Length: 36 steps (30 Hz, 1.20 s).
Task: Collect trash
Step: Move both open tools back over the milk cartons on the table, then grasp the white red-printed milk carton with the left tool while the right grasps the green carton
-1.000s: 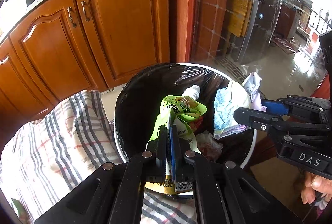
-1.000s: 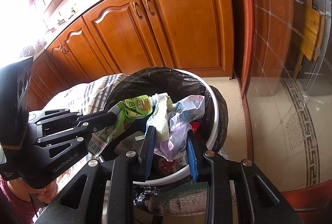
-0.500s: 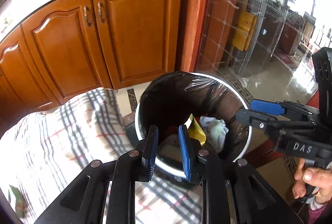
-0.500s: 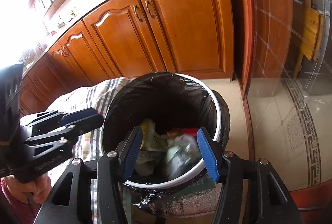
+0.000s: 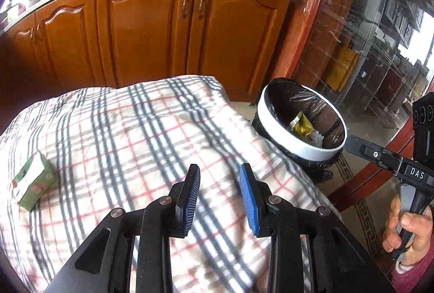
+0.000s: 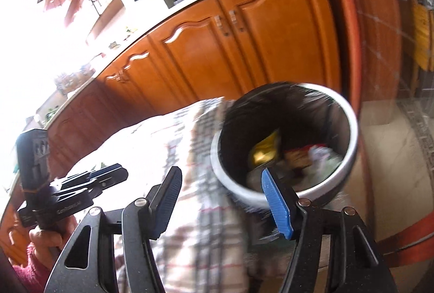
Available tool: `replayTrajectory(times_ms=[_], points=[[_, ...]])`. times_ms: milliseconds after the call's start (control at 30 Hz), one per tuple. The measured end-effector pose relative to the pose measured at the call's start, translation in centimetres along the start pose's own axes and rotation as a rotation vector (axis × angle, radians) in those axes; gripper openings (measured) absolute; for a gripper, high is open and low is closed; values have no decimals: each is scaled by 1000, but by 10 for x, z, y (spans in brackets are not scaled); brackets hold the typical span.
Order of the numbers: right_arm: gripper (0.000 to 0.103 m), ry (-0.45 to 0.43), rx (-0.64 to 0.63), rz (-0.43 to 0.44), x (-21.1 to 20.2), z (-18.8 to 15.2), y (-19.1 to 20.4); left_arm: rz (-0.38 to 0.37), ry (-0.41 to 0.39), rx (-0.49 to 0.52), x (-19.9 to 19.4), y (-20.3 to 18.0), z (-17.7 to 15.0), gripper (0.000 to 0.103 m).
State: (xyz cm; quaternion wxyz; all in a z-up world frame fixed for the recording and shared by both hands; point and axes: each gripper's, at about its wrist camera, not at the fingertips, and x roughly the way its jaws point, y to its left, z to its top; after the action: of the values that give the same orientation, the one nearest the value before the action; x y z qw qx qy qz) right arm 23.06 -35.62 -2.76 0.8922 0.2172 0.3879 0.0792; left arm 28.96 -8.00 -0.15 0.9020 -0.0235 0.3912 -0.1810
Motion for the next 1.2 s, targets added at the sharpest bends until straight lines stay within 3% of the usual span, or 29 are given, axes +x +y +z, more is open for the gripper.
replayTrajectory(times_ms=[267,367,733,900,1033,1200], points=[[63,75,-36,118,21,-37,52,64,-23,-55,-64,48,-44,36],[63,107,-58,158,30,-47,71,89,-24,-45,-91,62,-60,44],[66,201,-253,315,58,-52,154,95,30,116,-163,97,-101,52],[73,248,-418,373,83,-43,198,83,65,237,-171,102,-111,69],[79,295,-578,404,112,-31,240,65,117,310,-161,107,-117,74],[81,334,-709,423,142,-30,281,109,165,271,-133,131,-118,74]])
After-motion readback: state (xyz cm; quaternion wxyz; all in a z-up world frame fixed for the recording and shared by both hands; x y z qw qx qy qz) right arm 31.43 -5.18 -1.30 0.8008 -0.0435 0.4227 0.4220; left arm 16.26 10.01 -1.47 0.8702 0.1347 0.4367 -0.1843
